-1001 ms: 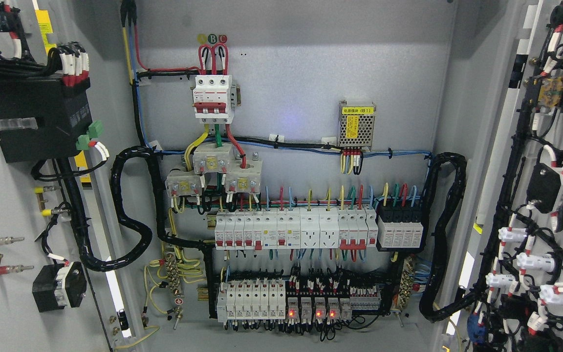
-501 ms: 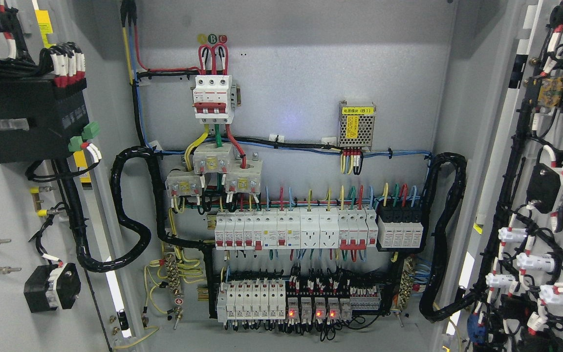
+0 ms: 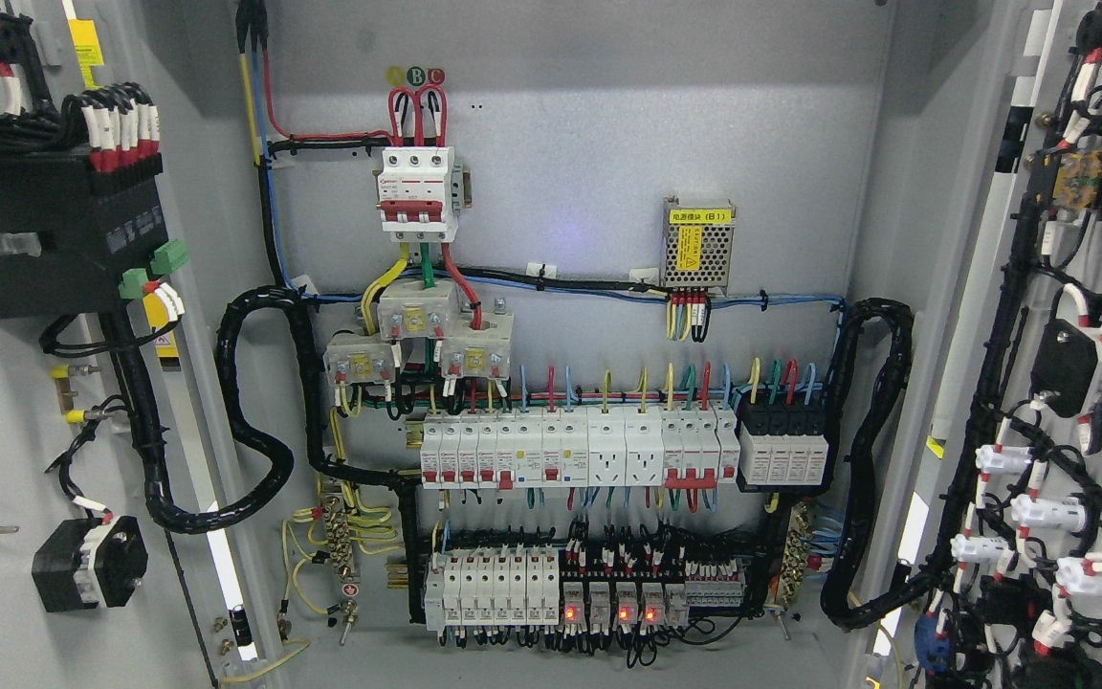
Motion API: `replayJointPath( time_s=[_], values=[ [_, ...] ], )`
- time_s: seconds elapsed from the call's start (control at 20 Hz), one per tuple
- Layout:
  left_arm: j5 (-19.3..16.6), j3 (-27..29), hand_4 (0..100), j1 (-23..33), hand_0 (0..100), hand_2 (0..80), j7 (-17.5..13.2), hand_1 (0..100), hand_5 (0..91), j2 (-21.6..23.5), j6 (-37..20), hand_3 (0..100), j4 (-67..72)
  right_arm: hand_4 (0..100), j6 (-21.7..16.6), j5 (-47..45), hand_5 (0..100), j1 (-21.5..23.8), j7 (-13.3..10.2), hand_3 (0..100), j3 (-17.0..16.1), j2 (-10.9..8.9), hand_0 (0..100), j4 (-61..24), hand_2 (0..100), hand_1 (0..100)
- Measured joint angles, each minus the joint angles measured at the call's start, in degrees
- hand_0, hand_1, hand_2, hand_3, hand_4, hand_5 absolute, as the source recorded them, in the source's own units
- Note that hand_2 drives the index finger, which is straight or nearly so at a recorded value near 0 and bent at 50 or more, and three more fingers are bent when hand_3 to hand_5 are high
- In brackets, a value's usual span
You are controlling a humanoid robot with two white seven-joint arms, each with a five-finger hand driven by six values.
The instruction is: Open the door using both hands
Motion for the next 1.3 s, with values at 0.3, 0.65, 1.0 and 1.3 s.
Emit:
replayJointPath(
  time_s=[0.3, 0.65, 1.0, 1.3],
  values=[
    [0.06, 0.07, 0, 0.18, 12, 0.0, -0.01, 56, 0.0, -0.22, 0.00, 0, 0.00, 0, -0.01, 0.11, 0, 2.51, -0.16, 0, -1.71, -0.17, 0, 0.00, 4, 50],
    [0.29, 0.18, 0, 1.59, 12, 0.0, -0.03, 56, 0.0, -0.36, 0.25, 0, -0.48, 0, -0.15, 3.48, 0, 11.15, -0.03, 0, -9.18, -3.38, 0, -2.13, 4, 50],
    [0.43, 0.24, 0, 7.54, 12, 0.0, -0.04, 56, 0.0, -0.43, -0.34, 0, -13.23, 0, -8.81, 11.80, 0, 27.07, 0.22, 0, -17.69, -8.24, 0, -8.56, 4, 50],
    [0.32, -0.25, 0, 12.34, 12, 0.0, -0.10, 56, 0.0, 0.16, -8.26, 0, -29.28, 0, -17.77, 16.91, 0, 41.40, -0.04, 0, -26.02, -11.25, 0, -15.71, 4, 50]
  ],
)
